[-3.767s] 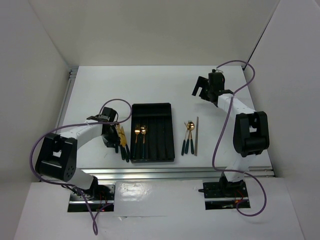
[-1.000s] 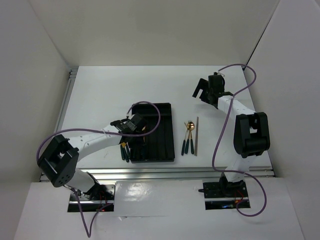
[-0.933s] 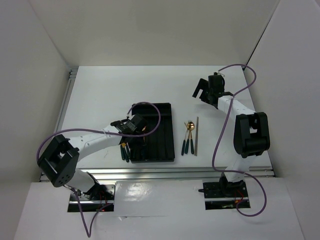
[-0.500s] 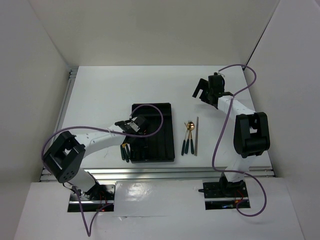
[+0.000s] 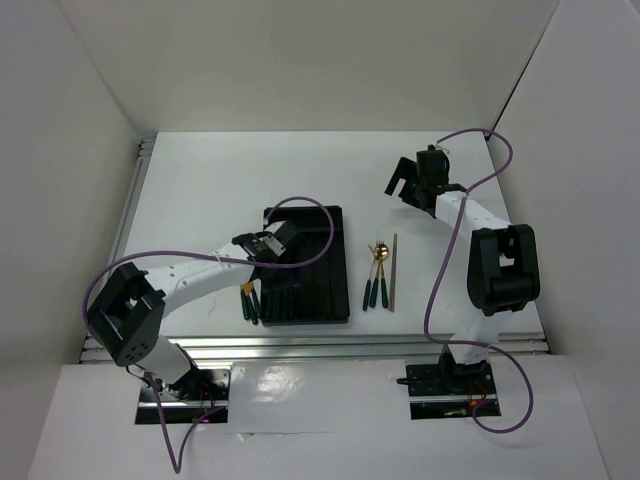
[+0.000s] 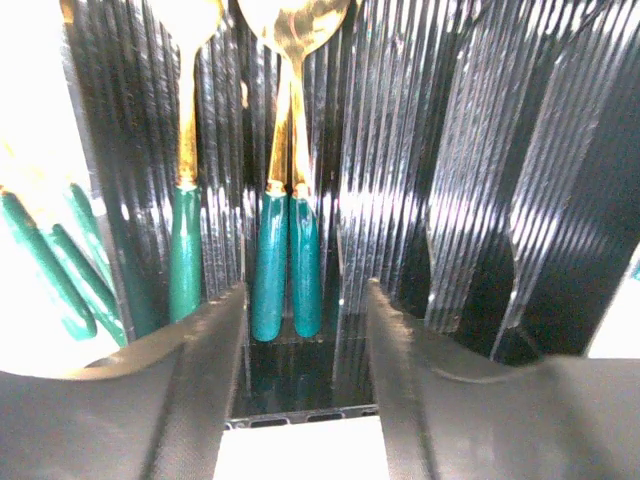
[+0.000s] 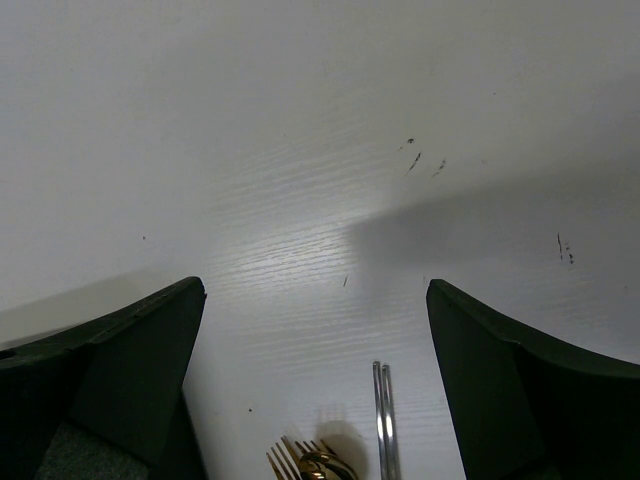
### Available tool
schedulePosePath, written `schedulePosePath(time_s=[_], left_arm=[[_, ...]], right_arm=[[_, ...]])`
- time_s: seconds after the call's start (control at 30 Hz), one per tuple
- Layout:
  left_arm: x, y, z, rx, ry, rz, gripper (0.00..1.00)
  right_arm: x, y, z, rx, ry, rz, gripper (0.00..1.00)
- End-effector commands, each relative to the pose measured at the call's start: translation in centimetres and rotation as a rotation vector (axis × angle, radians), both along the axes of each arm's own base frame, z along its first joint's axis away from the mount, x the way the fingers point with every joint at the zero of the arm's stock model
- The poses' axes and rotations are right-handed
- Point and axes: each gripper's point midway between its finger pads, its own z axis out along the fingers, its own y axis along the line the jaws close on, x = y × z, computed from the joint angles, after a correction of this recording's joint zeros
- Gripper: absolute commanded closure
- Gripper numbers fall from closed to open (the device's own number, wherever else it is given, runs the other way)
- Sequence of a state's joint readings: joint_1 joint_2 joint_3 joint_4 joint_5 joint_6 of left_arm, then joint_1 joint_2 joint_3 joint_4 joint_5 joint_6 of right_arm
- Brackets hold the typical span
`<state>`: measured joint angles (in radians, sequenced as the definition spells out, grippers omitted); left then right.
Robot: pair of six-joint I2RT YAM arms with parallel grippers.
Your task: Sort the eating utensils into containers
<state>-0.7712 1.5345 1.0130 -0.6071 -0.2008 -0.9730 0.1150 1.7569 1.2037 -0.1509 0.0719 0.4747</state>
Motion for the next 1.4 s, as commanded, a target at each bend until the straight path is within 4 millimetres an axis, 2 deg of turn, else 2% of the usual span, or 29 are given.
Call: schedulePosePath(time_s=[0.0, 0.07, 0.2, 0.27, 0.37, 0.4, 0.43, 0.47, 0.5, 0.53, 0.6, 0.63, 0.7, 0.73, 0.77, 0.83, 0.87, 0.97, 1.37], left_arm=[[1.1, 0.6, 2.8, 0.017, -0.069, 0.033, 0.40], [1.3, 0.6, 3.8, 0.013, -0.089, 0.038, 0.36], [2.6, 1.4, 7.5, 0.009, -0.196, 0.076, 0.30], [3.6, 3.0, 9.0, 0.016, -0.251, 0.096, 0.26], [3.5, 5.9, 7.8, 0.020, -0.219, 0.144, 0.27], [4.1, 7.8, 8.1, 0.000, -0.221, 0.201, 0.29], [3.2, 8.5, 6.6, -0.015, -0.174, 0.186, 0.31], [3.6, 9.0, 6.4, -0.041, -0.186, 0.196, 0.32], [3.9, 10.6, 6.3, -0.055, -0.191, 0.237, 0.34], [3.1, 11.3, 5.0, -0.053, -0.158, 0.229, 0.34], [3.1, 12.8, 4.0, -0.048, -0.149, 0.272, 0.38], [2.5, 13.4, 2.7, -0.034, -0.124, 0.284, 0.39], [1.9, 13.7, 1.6, -0.041, -0.093, 0.280, 0.42], [2.2, 13.6, 1.4, -0.060, -0.103, 0.284, 0.44], [1.3, 13.4, -0.1, -0.063, -0.056, 0.264, 0.45], [0.9, 13.0, -1.1, -0.077, -0.029, 0.243, 0.47], [0.9, 12.6, -1.2, -0.097, -0.027, 0.233, 0.48], [-0.5, 12.8, -3.1, -0.083, 0.034, 0.231, 0.51], [-2.1, 11.7, -5.2, -0.010, 0.085, 0.181, 0.52]], right_arm=[[0.8, -0.3, 0.8, 0.002, -0.039, -0.015, 0.00], [0.8, -0.3, 0.8, 0.002, -0.039, -0.015, 0.00], [0.8, -0.2, 0.4, 0.007, -0.029, -0.008, 0.00], [0.8, -0.2, 0.4, 0.007, -0.029, -0.008, 0.00], [1.0, -0.1, -0.1, 0.006, -0.018, -0.008, 0.00], [1.3, -0.1, 0.3, 0.007, -0.029, -0.008, 0.00], [1.3, -0.1, 0.3, 0.007, -0.029, -0.008, 0.00], [1.3, -0.1, -0.1, 0.006, -0.020, -0.008, 0.00], [1.5, -0.1, 0.2, 0.007, -0.029, -0.008, 0.00], [1.6, -0.2, 0.2, 0.001, -0.029, -0.015, 0.00], [1.6, -0.2, 0.2, 0.001, -0.029, -0.015, 0.00], [1.6, -0.4, 0.2, -0.005, -0.030, -0.022, 0.00], [1.7, -0.4, 0.1, -0.005, -0.023, -0.022, 0.00], [2.0, -0.4, 0.1, -0.005, -0.024, -0.022, 0.00], [2.2, -0.3, 0.5, -0.004, -0.033, -0.022, 0.00], [2.1, -0.4, -0.1, -0.006, -0.015, -0.022, 0.00], [2.3, -0.3, 0.3, -0.005, -0.025, -0.022, 0.00], [2.2, -0.3, -0.3, -0.007, -0.007, -0.022, 0.00], [2.3, -0.5, -0.1, -0.013, -0.008, -0.029, 0.00]])
